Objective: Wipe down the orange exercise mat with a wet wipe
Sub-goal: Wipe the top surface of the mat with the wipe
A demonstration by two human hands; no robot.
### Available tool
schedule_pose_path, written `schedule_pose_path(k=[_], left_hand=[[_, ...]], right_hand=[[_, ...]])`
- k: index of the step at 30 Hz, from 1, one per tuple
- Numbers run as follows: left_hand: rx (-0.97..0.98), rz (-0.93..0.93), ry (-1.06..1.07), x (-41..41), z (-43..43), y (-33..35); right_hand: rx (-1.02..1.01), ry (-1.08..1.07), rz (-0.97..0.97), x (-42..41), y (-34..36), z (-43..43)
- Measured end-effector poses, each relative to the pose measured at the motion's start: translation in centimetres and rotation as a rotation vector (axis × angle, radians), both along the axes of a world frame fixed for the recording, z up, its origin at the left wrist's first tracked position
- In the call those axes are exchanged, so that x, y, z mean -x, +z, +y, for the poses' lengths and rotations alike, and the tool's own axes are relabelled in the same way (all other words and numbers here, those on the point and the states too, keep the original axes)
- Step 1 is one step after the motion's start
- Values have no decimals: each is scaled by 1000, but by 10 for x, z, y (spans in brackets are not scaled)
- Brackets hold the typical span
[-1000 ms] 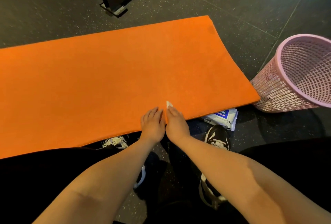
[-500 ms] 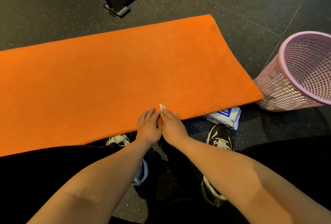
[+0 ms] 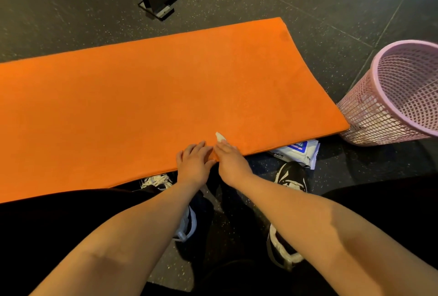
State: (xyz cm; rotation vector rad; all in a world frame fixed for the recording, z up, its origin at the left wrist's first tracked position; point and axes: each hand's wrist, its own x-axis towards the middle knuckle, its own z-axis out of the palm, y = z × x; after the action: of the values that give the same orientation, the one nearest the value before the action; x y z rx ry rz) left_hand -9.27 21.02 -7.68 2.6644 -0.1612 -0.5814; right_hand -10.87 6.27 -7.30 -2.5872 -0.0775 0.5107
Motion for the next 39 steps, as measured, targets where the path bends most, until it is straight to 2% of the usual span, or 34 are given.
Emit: schedule_pose_path(k=[4, 6, 10, 13, 17, 19, 22, 25, 28, 31, 35, 37, 39], left_hand=[[7, 34, -13, 1, -1, 0], [2, 38, -23, 2, -2, -1], [25, 34, -34, 5, 2, -4], [49, 23, -30, 5, 5, -3], [62, 6, 2, 5, 6, -1], [61, -1, 6, 5, 7, -2], [66, -2, 7, 5, 8, -3], [75, 11, 32, 5, 10, -1], [67, 30, 30, 2, 7, 1], [72, 29, 26, 2, 6, 1], [104, 29, 35, 4, 11, -2], [108, 22, 30, 6, 14, -2], [102, 11, 20, 7, 16, -1]], right_hand=[[116, -135, 61, -9, 0, -14], [83, -170, 58, -6, 3, 2], [-69, -104, 82, 6, 7, 18], [63, -36, 10, -2, 4, -1], [153, -229, 28, -12, 1, -14], [99, -191, 40, -6, 1, 2], [-27, -2, 19, 4, 2, 21], [42, 119, -30, -7, 3, 9], [205, -77, 32, -27, 0, -17], [182, -201, 61, -31, -1, -9], [11, 25, 26, -15, 4, 24], [62, 138, -10, -22, 1, 10], [162, 81, -6, -36, -5, -13]])
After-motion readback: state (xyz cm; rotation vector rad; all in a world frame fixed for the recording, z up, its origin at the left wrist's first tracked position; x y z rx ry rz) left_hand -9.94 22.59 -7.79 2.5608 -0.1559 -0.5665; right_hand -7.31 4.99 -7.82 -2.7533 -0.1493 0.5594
